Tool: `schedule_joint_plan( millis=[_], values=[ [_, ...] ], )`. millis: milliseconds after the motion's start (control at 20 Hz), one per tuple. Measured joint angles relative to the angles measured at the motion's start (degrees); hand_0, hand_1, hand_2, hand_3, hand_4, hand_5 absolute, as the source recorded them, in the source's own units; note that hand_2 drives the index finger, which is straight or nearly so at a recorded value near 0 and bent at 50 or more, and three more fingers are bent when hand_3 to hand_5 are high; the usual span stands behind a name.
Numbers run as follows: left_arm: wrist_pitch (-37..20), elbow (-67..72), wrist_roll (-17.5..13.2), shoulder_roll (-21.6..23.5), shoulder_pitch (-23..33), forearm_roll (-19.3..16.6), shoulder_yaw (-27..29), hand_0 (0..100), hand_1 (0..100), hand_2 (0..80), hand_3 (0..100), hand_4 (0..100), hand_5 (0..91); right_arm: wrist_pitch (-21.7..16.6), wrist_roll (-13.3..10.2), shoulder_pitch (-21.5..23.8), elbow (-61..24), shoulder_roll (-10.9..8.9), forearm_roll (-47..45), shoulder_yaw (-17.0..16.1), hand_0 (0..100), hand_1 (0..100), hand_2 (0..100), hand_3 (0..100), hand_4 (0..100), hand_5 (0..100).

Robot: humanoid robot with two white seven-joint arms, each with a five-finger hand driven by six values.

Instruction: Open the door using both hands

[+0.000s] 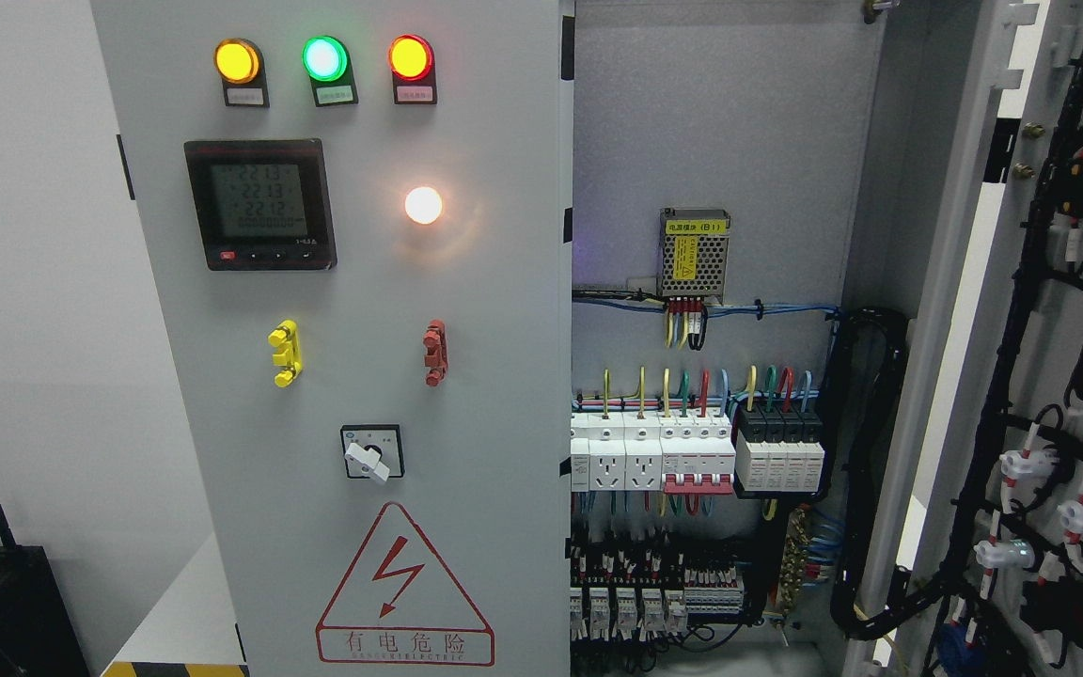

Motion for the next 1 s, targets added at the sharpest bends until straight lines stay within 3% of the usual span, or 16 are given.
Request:
schedule_joint_plan(
  millis=[300,1001],
  values=[
    [0.0,13.3,0.3,-6.8,-2.6,-4.4,0.6,0,0,0.0,0,0,0.0,0.0,0.0,0.0,0.0,0.0,0.0,0.0,38,0,0,0,0,0],
    [-6.3,52.2,0.0,-23.6,-18.5,-9.9,0.8,0,0,0.0,0,0,0.0,0.1,0.0,0.0,0.0,0.0,0.0,0.0,38,0,0,0,0,0]
  ],
)
